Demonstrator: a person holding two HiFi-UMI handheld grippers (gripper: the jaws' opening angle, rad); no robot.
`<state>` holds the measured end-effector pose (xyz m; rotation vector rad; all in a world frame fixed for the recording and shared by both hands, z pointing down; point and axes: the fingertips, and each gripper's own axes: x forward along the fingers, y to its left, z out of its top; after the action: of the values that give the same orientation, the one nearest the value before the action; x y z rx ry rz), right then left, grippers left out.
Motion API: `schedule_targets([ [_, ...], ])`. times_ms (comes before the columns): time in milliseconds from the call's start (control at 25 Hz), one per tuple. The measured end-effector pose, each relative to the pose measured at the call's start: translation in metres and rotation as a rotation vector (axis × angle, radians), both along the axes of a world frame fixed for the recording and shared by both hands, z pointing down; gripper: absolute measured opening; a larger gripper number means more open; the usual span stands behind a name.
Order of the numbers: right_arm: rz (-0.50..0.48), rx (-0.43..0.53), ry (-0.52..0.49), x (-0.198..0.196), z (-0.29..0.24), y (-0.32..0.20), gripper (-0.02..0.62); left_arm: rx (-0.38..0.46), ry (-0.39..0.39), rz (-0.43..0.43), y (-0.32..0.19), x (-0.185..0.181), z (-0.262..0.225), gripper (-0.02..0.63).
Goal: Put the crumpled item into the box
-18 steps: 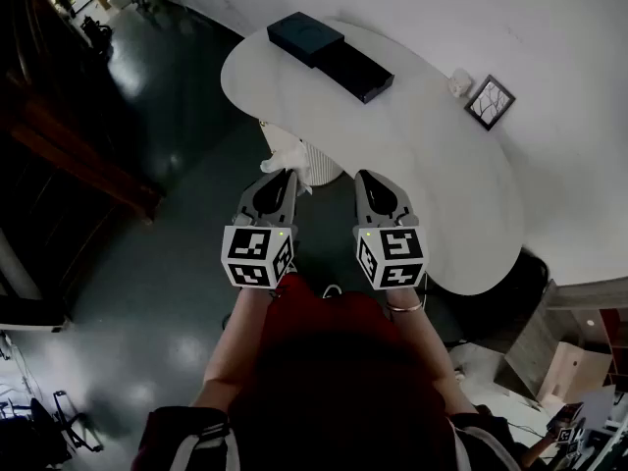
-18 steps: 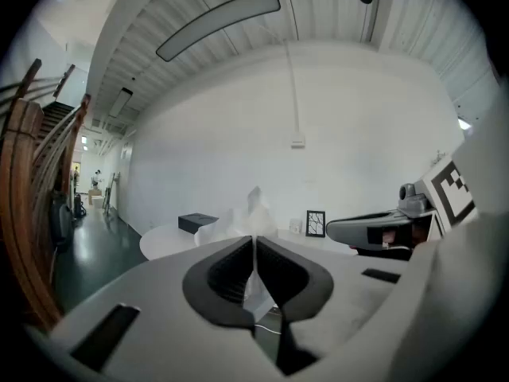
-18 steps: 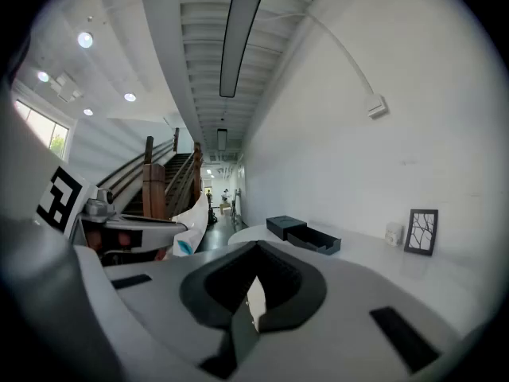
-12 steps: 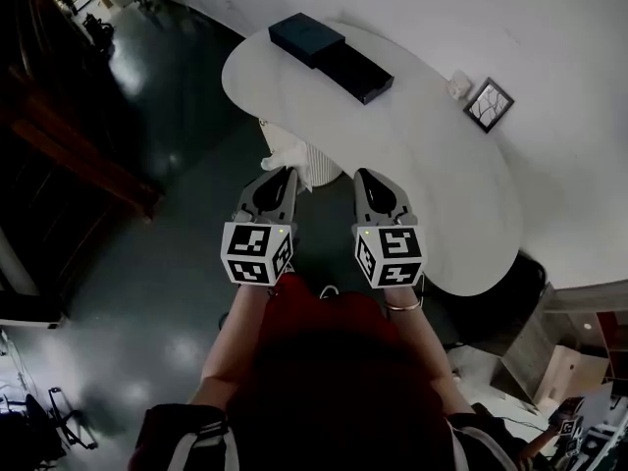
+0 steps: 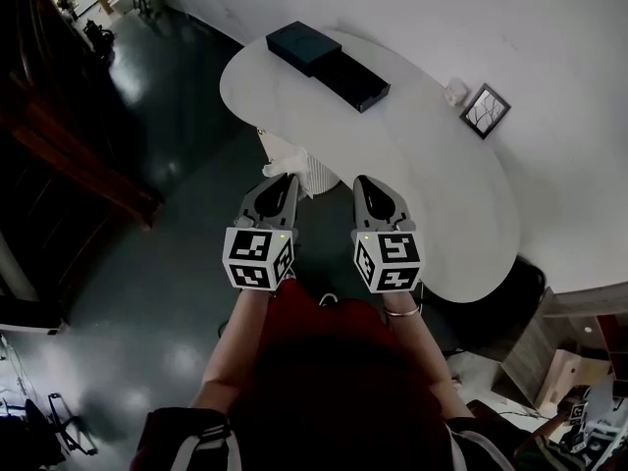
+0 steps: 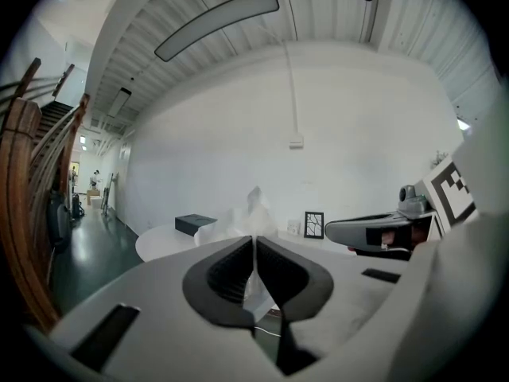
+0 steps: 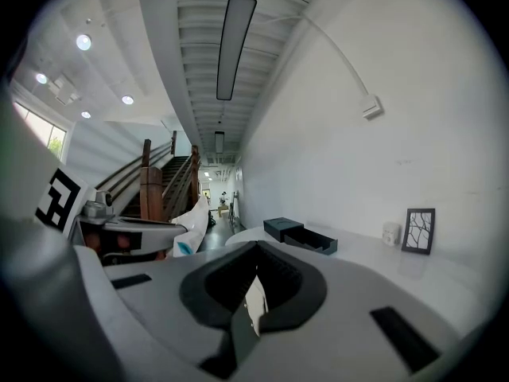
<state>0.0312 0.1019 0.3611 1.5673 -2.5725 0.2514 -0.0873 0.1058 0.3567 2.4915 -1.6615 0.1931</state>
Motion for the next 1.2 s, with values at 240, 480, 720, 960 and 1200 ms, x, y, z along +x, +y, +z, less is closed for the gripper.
schedule_targets([
  [240, 0.031, 0.003, -0.015, 0.001, -0.002, -0.013, 0.014, 0.003, 0.002, 0.011, -0.013, 0.0, -0.002, 0.034],
  [480, 0.048, -0.007, -0.008, -0.003, -0.001, -0.036, 0.014, -0.003, 0.01, 0.025, -0.046, -0.006, 0.0, 0.035],
  [720, 0.091, -0.04, -0.001, -0.007, 0.011, -0.079, 0.015, -0.026, 0.022, 0.055, -0.098, -0.01, 0.01, 0.035],
  [960, 0.125, -0.069, 0.007, -0.016, 0.02, -0.129, 0.015, -0.052, 0.022, 0.11, -0.156, -0.009, 0.02, 0.034],
  [1200, 0.166, -0.111, 0.016, -0.022, 0.033, -0.171, 0.014, -0.084, 0.024, 0.164, -0.208, -0.009, 0.031, 0.034],
])
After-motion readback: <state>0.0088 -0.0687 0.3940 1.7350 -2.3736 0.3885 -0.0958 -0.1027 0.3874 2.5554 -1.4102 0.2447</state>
